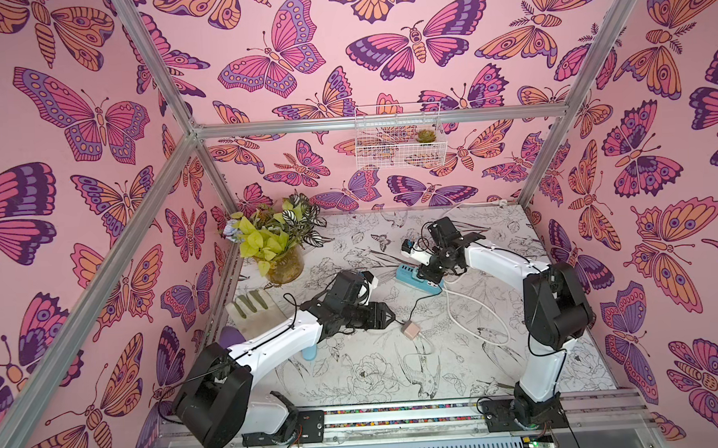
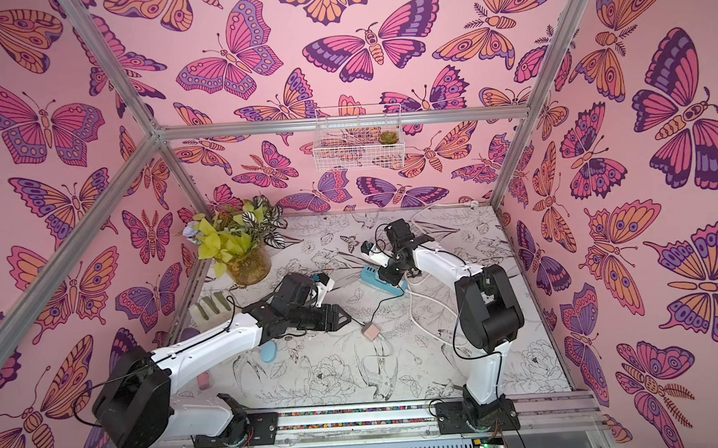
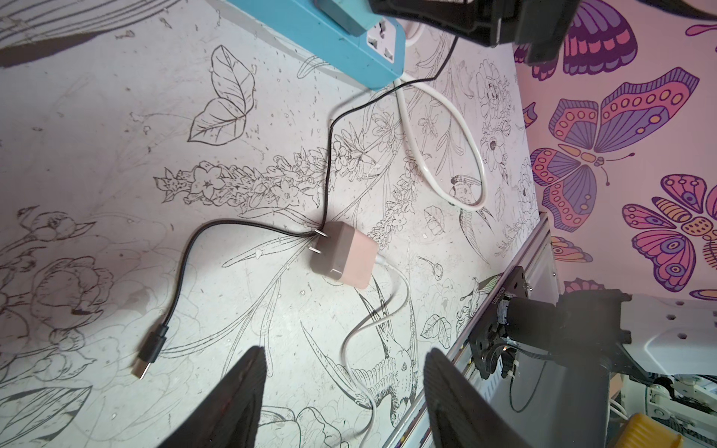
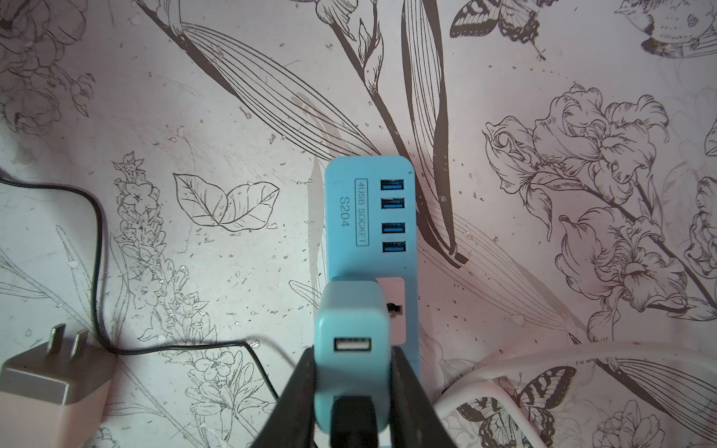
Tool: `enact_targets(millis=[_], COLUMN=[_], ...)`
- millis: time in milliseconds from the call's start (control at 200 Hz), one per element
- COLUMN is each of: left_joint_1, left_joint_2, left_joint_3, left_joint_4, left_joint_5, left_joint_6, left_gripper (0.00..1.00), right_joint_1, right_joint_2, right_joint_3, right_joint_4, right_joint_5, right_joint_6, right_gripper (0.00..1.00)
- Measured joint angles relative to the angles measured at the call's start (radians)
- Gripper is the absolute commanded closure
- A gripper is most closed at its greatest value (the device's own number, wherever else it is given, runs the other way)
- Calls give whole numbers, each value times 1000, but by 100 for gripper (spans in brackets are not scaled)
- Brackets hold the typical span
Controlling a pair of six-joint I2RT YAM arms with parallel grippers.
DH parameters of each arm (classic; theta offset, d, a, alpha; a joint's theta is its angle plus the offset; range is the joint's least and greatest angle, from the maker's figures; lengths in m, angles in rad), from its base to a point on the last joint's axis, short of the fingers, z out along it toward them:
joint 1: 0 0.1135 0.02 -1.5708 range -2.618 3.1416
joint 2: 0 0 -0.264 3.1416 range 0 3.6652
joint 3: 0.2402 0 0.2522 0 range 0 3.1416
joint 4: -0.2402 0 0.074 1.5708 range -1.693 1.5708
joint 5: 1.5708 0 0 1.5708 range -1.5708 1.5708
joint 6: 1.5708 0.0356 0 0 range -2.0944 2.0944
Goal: Charge the bluetooth headset
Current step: Insert the plug into the socket.
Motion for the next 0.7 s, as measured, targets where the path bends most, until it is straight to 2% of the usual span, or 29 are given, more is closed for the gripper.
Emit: enact_targets(millis=[140, 241, 702], left_joint_1=[0, 0, 0], left_joint_2=[0, 0, 15], left_joint_3=[-1, -1, -1], left_joint_4=[0, 1, 20], left_joint_5=[0, 0, 3], left_joint_6=[0, 0, 0], left_gripper=[33, 33, 33], right_joint_1=[0, 0, 0], right_joint_2=[8, 10, 11], right_joint_3=[11, 13, 8], right_joint_4=[-10, -11, -6], right_joint_5=[-2, -3, -5], right_joint_6=[1, 5, 36], right_gripper=[89, 100, 100])
